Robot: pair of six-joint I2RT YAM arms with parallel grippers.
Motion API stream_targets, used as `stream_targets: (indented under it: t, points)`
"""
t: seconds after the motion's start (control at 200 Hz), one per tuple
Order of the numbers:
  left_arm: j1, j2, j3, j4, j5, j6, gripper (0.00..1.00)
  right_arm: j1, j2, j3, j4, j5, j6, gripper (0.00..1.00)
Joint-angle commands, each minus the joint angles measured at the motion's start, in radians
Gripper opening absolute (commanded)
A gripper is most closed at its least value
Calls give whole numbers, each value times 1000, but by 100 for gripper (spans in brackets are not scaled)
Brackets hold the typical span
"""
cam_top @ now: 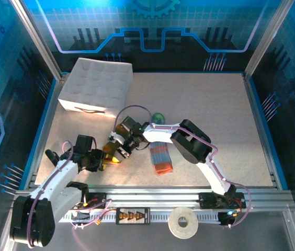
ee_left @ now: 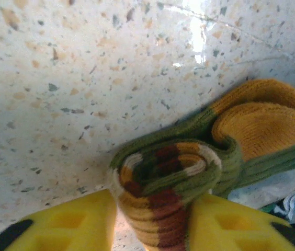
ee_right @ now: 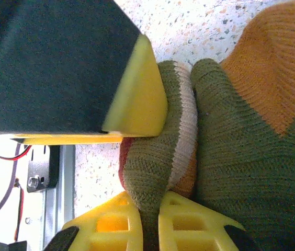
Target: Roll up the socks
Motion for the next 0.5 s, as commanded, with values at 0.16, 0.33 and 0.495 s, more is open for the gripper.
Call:
stream_targets:
  t: [0.16, 0.33, 0.495]
  points:
    - [1, 100, -26, -167, -45, 18, 29, 32, -25, -42, -97, 170, -126, 25]
    - [1, 149, 5, -189, -44, 41, 29, 51, -229, -273, 200, 301, -230, 40]
    - [-2, 174, 35, -207, -45, 48, 29, 128, -429, -565, 653, 590, -470, 61]
